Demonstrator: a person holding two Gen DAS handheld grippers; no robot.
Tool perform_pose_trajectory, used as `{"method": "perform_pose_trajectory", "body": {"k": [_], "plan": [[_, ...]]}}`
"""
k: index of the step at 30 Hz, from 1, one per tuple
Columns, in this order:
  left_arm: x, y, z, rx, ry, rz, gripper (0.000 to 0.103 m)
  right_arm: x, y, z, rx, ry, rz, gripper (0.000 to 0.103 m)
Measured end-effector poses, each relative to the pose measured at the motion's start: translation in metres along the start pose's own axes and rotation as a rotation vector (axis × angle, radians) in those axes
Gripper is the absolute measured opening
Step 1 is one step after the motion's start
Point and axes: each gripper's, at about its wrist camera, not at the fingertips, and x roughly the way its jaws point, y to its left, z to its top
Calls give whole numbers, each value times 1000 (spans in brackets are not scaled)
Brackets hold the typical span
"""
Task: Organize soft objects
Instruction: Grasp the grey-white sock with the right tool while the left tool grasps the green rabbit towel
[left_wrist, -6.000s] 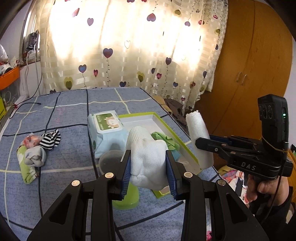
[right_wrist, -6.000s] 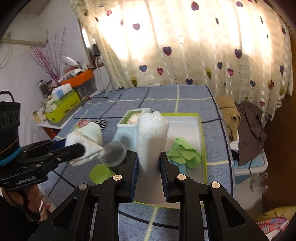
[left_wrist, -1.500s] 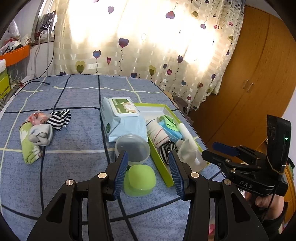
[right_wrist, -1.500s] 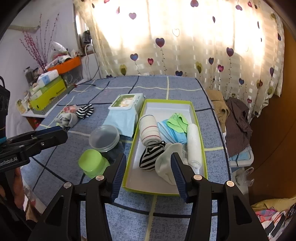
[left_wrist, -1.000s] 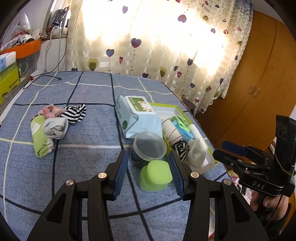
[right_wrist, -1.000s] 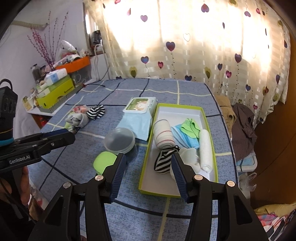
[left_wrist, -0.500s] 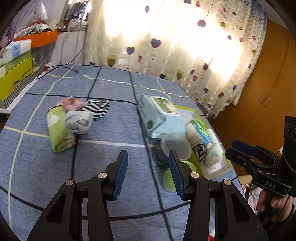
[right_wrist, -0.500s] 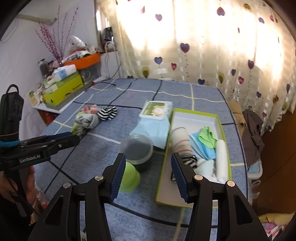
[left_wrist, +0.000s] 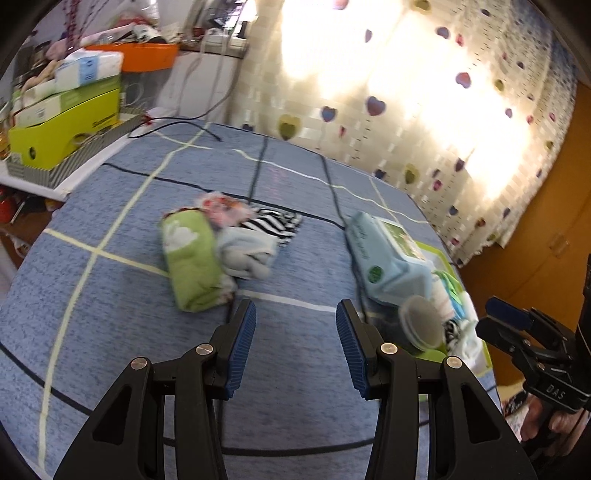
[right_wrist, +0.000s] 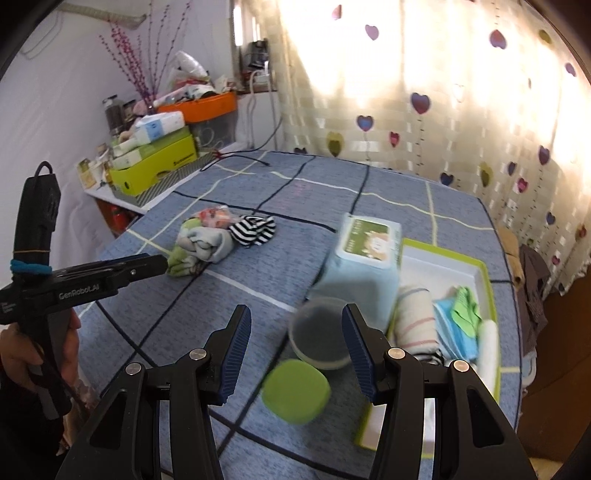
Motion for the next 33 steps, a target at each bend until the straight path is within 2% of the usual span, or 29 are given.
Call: {"method": "perform_pose_trajectory", "body": {"k": [9,18,26,33], "plan": [[10,47,11,-88,-3,56,47,40,23,27,-54,46,59,51],[10,80,12,-144,-9,71,47,93,58,60,-63,108,152,51],[13,98,14,-167,-12,55,47,153,76,79,21,192,220,51],[16,111,14,-193,-12,48,47,195,75,84,141,263,270,51]]}}
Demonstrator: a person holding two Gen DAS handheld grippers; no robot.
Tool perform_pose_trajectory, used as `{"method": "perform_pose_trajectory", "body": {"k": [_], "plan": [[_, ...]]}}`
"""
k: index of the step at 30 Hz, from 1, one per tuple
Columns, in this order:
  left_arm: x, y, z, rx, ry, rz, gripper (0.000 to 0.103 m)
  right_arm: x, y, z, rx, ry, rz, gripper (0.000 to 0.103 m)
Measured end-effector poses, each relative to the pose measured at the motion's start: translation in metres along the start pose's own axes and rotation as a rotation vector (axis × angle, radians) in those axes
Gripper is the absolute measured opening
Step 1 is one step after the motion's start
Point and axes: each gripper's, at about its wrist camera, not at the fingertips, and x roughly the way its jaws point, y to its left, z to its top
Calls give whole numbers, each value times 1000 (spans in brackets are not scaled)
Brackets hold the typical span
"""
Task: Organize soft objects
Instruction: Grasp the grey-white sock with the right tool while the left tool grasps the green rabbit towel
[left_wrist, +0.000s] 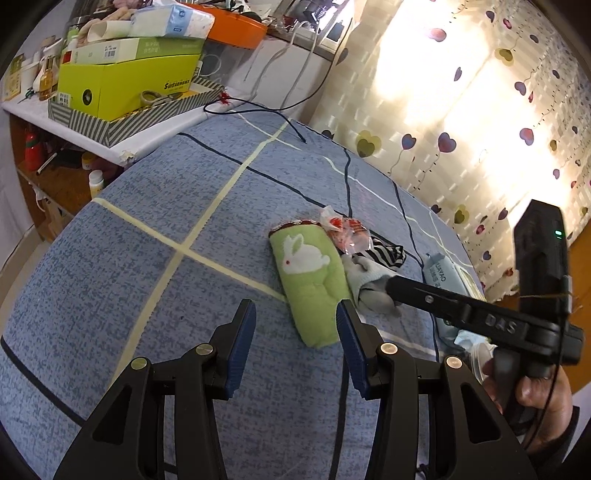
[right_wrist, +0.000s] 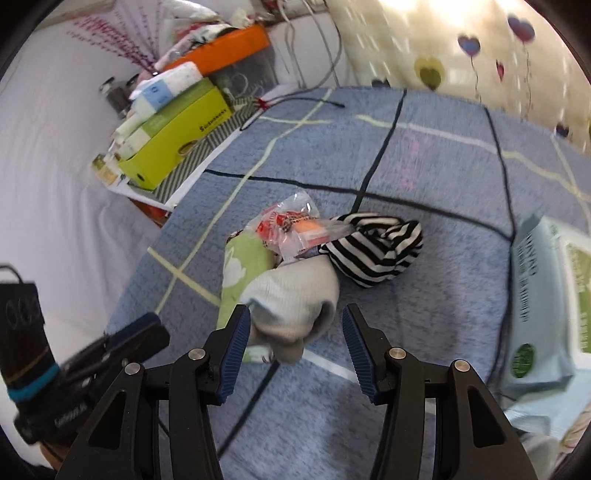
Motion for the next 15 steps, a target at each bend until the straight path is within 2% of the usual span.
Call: {"method": "perform_pose_trajectory", "body": {"k": [4,5,6,7,15], "plan": [[3,3,1,-7,8,-4,47,12,-7,2,63,20,57,50],[4,3,1,-8,10,-4,47,13,-7,2,66,18,62,47],[5,3,1,-10,12,-4,47,13,-6,1,59,15,69,32],[5,3,2,-11,14,-5,47,13,-5,1,54,15,71,29],[15,-10,5,-6,33,-10,47,-20,-9,-15,19,-47,43,26]]}}
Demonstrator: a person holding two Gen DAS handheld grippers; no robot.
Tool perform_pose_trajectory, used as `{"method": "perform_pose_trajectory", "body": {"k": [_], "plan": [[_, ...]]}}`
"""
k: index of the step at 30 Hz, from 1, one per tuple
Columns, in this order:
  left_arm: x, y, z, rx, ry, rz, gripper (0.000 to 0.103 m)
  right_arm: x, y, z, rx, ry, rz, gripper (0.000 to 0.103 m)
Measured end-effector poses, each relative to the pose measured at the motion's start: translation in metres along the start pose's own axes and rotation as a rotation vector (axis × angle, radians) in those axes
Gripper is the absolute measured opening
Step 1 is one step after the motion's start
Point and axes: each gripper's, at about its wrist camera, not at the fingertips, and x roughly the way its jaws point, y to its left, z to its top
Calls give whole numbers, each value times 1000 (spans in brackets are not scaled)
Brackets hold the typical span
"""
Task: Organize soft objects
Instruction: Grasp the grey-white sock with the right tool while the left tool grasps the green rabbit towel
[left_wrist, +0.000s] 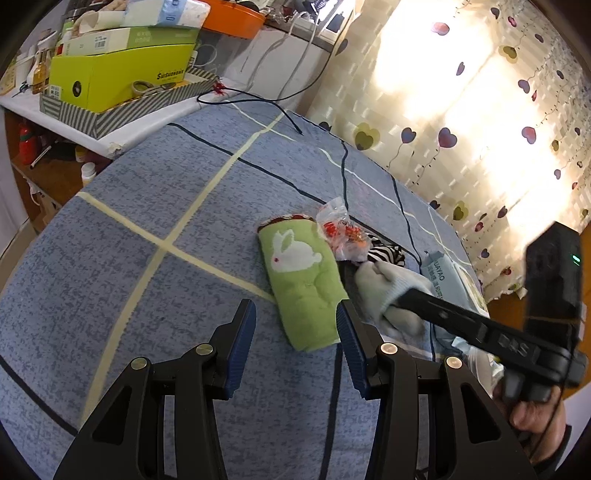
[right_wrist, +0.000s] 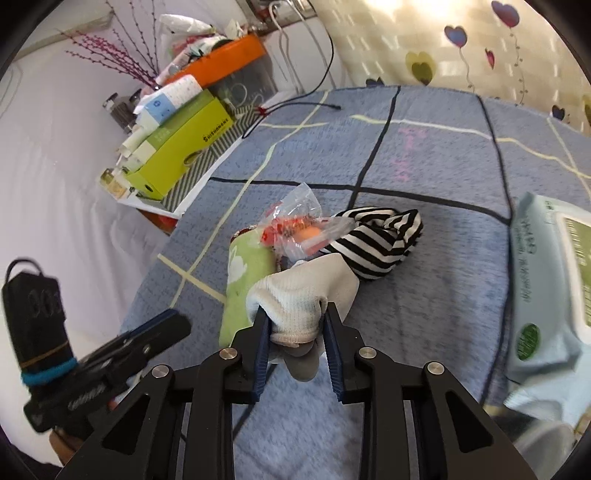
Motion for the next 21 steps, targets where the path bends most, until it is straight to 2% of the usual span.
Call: {"method": "perform_pose_trajectory", "body": {"k": [8,14,18,21], "plan": [[26,-21,9,18,32,46,47,-41,-6,-13,-12,-68,-2,26],[51,-27,14,15,65,111,47,-50,-13,-13,-6,-87,17,26],[61,-34,13,37,74,126,55,-51,-14,-15,-4,-84,24,26],[69,-34,12,43,75,174,55,-51,-16,-16,0,-85,34,26]]}}
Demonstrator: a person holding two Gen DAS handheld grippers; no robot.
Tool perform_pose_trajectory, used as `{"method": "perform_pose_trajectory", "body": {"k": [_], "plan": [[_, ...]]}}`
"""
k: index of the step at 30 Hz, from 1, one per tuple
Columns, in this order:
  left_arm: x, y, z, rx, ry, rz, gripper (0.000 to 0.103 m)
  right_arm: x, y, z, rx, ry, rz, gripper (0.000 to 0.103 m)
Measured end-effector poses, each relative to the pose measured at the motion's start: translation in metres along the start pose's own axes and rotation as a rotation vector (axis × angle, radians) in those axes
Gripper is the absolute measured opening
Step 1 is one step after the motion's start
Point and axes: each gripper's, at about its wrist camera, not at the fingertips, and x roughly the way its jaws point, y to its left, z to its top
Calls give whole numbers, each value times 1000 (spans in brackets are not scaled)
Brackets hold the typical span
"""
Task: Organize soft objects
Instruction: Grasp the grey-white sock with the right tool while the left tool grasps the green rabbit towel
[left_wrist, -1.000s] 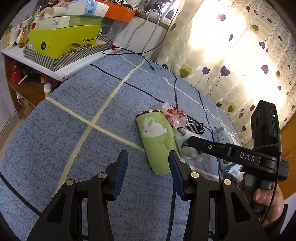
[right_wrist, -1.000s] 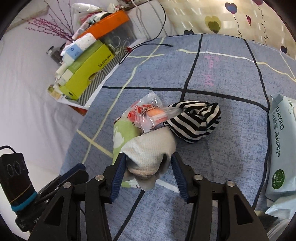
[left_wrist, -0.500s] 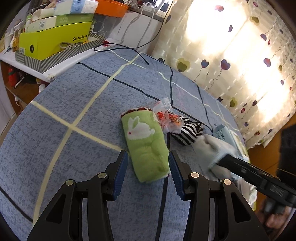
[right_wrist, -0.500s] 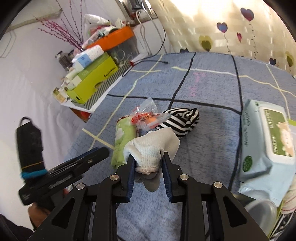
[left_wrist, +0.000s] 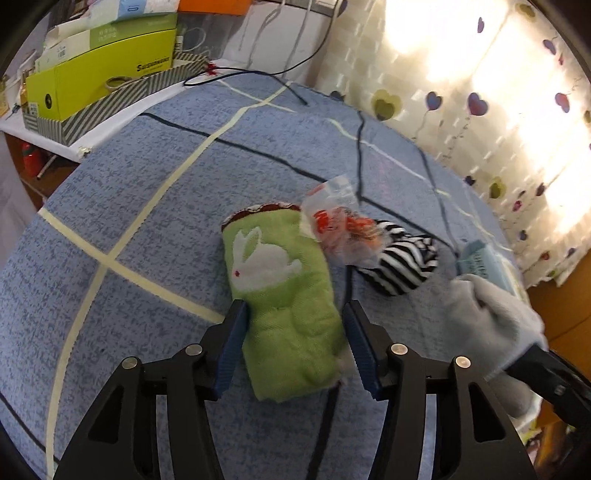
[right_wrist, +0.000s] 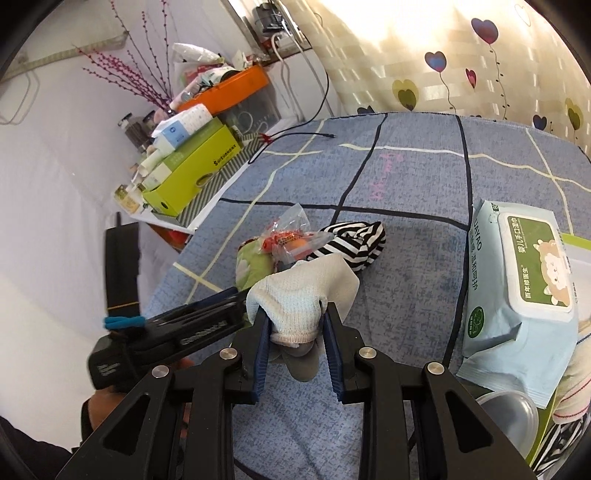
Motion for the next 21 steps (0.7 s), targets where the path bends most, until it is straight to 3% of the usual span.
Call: {"method": "perform_pose_trajectory", "body": {"k": [7,9,12,21], "plan": [[4,-5,-5,67,-15,69,54,-10,3,-2,-11,-24,12,26],[3,-4,-5,69,-16,72,49,-14,4,-3,-13,-30,11,26],[-2,-3,-7,69,-22,65,42,-22,4,-6,-17,-42,7,26],[-30,2,-27,80,-37,19,39,-45,8,-20,-20,-75,14,26]]}}
